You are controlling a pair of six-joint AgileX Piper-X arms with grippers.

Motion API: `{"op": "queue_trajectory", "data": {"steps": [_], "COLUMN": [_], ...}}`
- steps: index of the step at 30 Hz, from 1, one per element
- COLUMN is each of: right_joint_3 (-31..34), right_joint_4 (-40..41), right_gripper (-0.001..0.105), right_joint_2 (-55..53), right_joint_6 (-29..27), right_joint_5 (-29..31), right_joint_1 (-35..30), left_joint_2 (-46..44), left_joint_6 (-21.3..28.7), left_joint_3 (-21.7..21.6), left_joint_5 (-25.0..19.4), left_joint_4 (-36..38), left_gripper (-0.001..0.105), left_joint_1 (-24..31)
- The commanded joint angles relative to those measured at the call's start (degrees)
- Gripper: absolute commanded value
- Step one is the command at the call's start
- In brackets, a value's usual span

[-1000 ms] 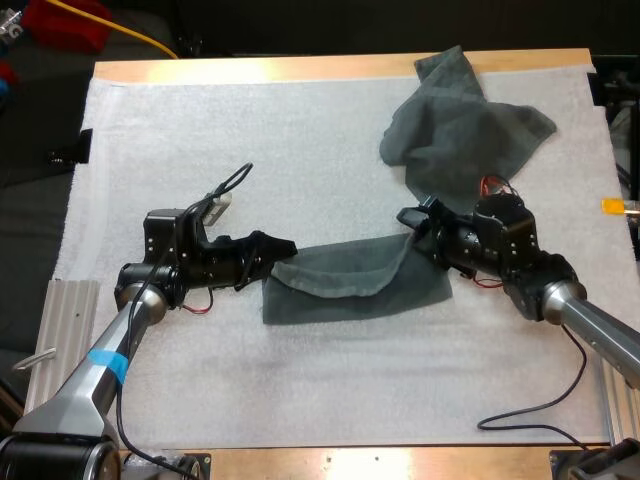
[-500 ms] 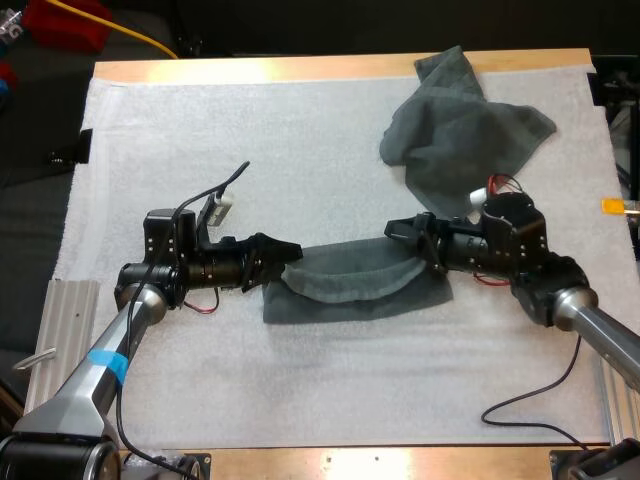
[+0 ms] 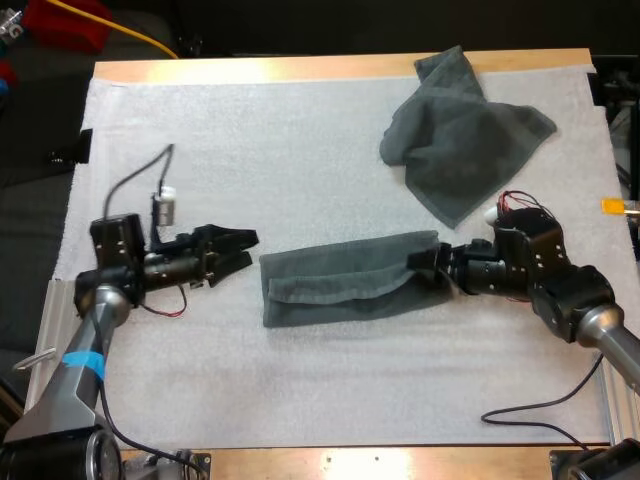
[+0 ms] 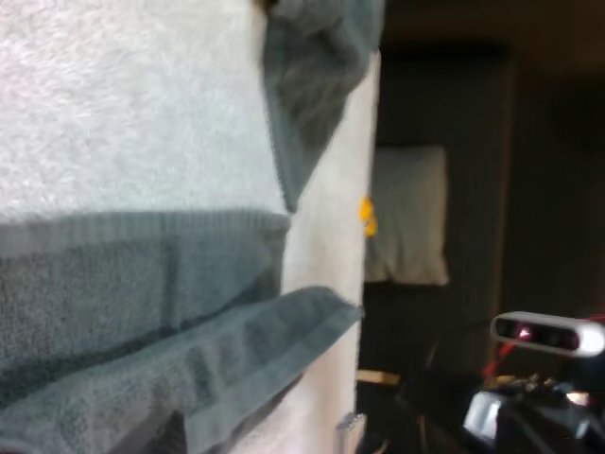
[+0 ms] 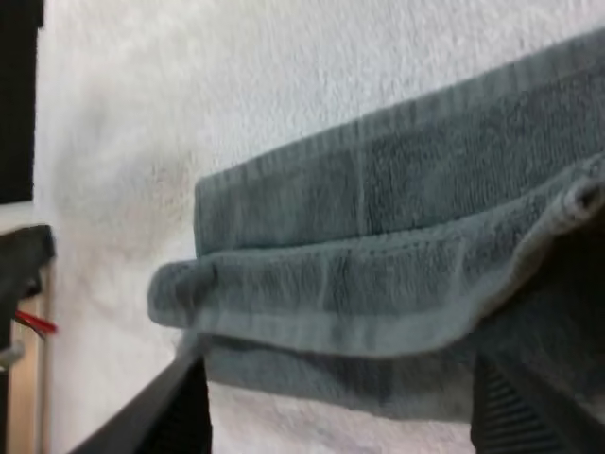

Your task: Pick towel from pile, fold and stack

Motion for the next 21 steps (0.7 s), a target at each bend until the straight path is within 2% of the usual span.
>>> {"op": "queue_trajectory", "data": {"steps": [1,8,12,17,21], "right_joint_3": [-0.3,-0.3,-0.3,-0.3,-0.3], "right_joint_4": [2.4,9.6,13.8,18.1,20.4], "right_gripper": [0.058,0.058,0.058,0.057,0.052], "right_joint_2": [-1.2,-3.0,-3.8,-5.9,-7.6], "right_joint_6": [-2.2,-5.7,-9.1,-12.0,-13.9], "right_joint_5": [-0.1,0.8,1.2,1.2,2.3], "right_joint_1": [-0.3,-0.2,-0.2,-0.1,1.4], "left_joint_2": [-1.0,-7.6,-12.2,-18.6,-23.2], "left_joint_6": [1.7,9.6,14.9,25.2,32.0], "left_joint_3": [-0.3,-0.3,-0.3,-0.3,-0.3], "left_joint_5": [1.7,-2.5,-6.7,-16.7,-25.2], "left_joint_4": [1.2,8.2,13.9,25.3,31.9], "left_gripper": [0.063,0.063,0.063,0.063,0.063], "left_joint_1": [0.5,0.4,0.4,-0.2,-3.6]}}
